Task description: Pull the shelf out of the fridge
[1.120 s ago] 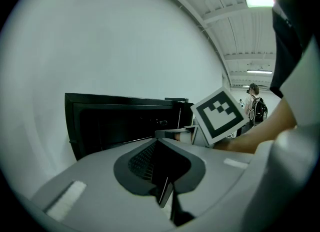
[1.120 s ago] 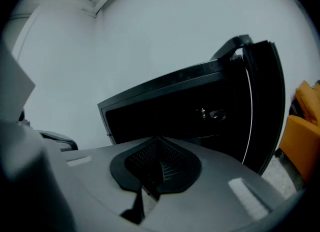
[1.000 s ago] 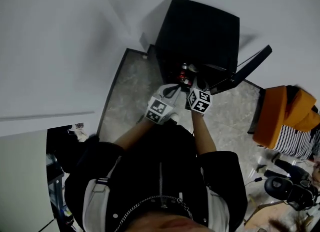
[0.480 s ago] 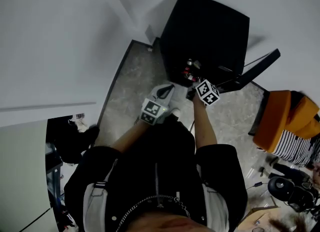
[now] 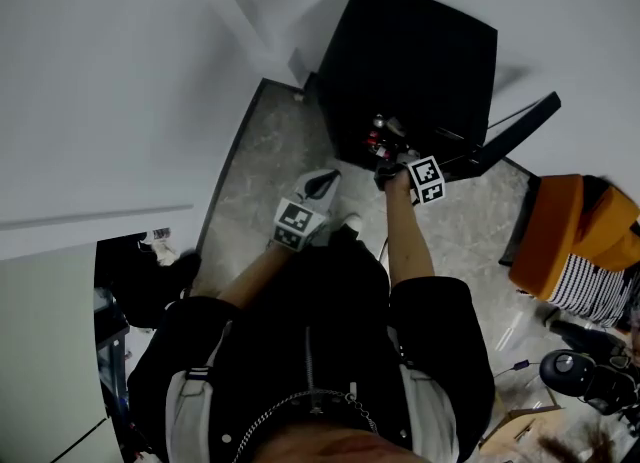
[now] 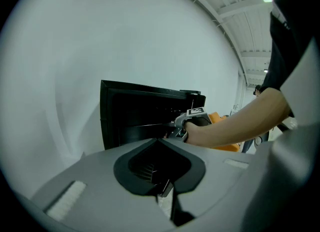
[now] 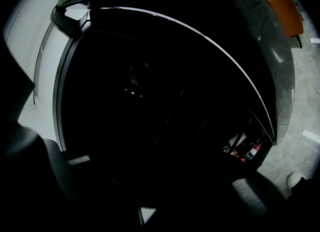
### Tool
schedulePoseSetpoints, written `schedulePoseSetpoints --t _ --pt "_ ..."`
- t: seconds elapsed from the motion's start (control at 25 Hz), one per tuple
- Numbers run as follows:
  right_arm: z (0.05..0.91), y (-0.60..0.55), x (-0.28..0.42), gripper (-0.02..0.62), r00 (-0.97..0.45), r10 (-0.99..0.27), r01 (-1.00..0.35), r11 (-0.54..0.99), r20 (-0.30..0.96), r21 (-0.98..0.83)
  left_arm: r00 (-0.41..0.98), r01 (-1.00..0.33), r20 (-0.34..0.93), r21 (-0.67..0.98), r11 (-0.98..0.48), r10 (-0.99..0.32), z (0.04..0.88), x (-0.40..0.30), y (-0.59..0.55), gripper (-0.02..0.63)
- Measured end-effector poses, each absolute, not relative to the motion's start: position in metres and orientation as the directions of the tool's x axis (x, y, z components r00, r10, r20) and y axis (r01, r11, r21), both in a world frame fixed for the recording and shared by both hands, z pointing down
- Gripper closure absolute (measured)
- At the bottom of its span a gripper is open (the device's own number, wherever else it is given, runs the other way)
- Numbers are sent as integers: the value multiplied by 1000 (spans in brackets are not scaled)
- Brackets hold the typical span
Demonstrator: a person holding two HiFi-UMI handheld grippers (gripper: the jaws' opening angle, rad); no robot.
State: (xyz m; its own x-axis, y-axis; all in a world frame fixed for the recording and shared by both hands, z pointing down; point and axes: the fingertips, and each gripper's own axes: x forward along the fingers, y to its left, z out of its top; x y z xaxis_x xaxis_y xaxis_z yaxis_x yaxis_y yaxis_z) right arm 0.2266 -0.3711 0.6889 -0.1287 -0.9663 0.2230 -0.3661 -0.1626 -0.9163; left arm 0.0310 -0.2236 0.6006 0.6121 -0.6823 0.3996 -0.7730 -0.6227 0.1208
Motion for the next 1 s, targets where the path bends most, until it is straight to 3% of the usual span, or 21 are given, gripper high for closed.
schedulePoseSetpoints --t 0.36,1.0 --pt "697 -387 237 417 -113 -981 -255 -125 158 -959 597 -783 425 125 -610 -680 602 18 -218 597" --pt "706 -421 249 420 -8 -991 -143 -132 135 -981 522 -835 447 92 -543 -727 606 -34 -199 595"
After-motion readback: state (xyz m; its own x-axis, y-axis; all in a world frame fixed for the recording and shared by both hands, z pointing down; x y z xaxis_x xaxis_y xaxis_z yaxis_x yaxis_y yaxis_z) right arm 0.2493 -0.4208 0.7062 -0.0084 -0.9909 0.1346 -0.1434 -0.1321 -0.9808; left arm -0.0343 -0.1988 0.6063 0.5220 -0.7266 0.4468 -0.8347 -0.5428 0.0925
